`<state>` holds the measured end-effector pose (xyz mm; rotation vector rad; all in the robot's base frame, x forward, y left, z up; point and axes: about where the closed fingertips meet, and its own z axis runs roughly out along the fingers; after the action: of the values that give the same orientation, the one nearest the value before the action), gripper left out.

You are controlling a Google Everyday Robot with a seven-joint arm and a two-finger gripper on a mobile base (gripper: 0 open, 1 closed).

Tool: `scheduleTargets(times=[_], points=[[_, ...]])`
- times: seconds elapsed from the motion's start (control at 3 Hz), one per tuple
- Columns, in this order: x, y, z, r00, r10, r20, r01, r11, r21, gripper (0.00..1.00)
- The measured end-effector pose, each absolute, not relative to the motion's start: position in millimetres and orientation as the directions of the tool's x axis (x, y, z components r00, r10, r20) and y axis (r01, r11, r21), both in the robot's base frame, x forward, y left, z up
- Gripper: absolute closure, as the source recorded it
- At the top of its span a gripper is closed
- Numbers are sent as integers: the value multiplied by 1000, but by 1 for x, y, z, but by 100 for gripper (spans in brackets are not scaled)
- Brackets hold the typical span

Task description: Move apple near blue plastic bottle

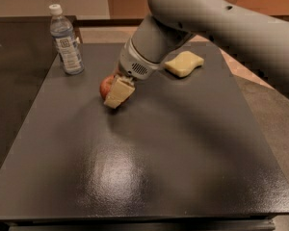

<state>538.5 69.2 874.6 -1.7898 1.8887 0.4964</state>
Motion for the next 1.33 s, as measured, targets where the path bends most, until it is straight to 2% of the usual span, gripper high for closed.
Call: scheduleTargets(times=[0.67, 1.33], points=[[588, 98, 894, -107, -762, -639, -980, 188, -60, 100], [615, 129, 890, -138, -757, -638, -963, 253, -92, 100]])
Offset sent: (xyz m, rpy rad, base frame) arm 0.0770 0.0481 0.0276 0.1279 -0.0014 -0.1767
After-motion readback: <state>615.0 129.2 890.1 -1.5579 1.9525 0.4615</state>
